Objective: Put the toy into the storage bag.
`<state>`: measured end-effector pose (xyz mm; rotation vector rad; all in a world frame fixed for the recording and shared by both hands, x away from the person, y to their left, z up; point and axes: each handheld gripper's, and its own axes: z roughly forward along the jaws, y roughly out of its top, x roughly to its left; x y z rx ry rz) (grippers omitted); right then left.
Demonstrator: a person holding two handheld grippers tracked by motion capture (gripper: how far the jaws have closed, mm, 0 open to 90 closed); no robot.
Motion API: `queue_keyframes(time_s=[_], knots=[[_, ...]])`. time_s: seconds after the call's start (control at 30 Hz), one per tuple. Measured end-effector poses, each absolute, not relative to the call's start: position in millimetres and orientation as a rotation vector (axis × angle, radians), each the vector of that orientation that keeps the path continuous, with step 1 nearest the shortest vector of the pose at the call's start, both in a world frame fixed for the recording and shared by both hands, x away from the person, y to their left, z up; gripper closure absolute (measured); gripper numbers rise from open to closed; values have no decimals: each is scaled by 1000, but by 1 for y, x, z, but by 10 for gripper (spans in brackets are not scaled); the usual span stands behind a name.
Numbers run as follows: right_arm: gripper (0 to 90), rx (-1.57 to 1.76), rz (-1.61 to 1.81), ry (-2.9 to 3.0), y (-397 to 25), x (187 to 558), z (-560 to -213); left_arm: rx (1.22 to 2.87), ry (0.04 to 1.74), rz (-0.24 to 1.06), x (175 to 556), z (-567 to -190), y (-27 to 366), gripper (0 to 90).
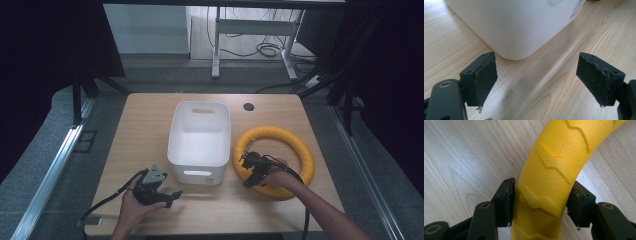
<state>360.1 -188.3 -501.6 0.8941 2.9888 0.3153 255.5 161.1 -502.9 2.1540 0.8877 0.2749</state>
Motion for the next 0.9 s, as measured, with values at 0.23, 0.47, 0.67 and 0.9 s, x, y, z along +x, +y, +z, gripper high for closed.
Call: queue_keyframes(time_s=[0.23,0.47,0.67,0.9], knots=[[467,950,378,3014,-194,364,-498,2156,887,278,255,-503,161,170],[472,1019,632,3019,-215,371,-479,2153,889,278,255,-502,162,170],[475,1063,826,2977,-232,372,-464,2152,887,274,255,-503,161,170],[475,1107,990,2911,-248,375,-448,2152,886,275,256,-502,161,170]])
